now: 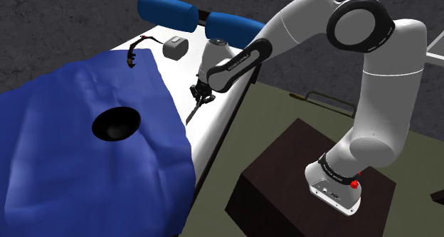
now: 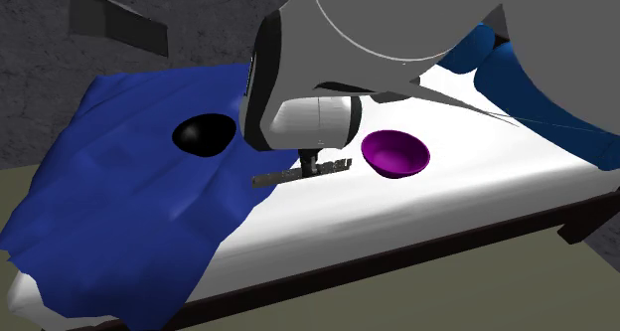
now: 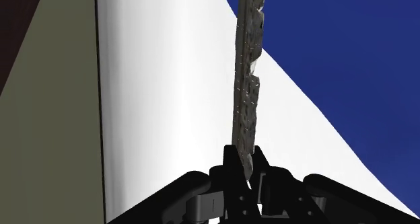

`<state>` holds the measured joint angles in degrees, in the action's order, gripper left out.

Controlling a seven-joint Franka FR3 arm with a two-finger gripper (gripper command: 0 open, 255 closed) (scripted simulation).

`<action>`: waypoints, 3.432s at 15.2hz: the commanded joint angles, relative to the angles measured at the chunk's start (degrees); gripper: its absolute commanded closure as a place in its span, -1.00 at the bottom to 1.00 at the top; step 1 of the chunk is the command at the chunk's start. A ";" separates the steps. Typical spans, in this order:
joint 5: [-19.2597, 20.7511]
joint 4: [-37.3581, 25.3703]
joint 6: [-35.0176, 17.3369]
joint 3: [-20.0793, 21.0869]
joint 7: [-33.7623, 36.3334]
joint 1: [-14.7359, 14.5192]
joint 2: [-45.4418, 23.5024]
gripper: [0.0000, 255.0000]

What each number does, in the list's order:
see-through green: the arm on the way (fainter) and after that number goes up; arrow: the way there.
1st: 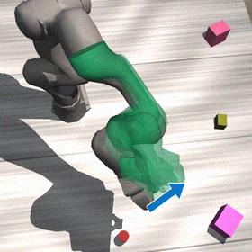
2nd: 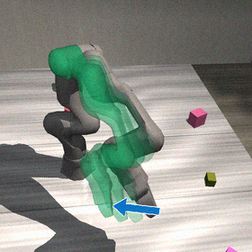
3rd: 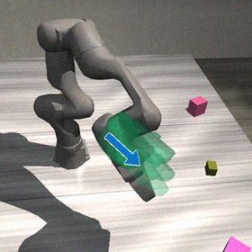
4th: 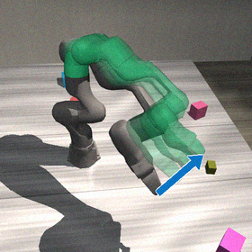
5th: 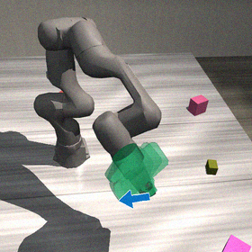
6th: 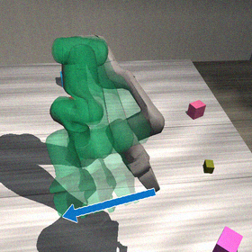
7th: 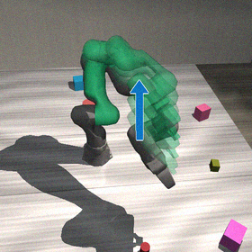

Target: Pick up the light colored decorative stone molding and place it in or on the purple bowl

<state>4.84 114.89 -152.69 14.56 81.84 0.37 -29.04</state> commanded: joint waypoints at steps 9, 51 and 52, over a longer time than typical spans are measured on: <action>-1.84 -0.50 6.12 1.50 -0.86 1.17 5.68 1.00; -3.62 -42.49 23.33 -3.12 -23.76 14.97 -21.15 1.00; -3.59 -42.47 22.87 -3.16 -23.80 14.94 -21.60 1.00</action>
<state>1.22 72.35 -129.32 11.44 58.05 15.36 -50.23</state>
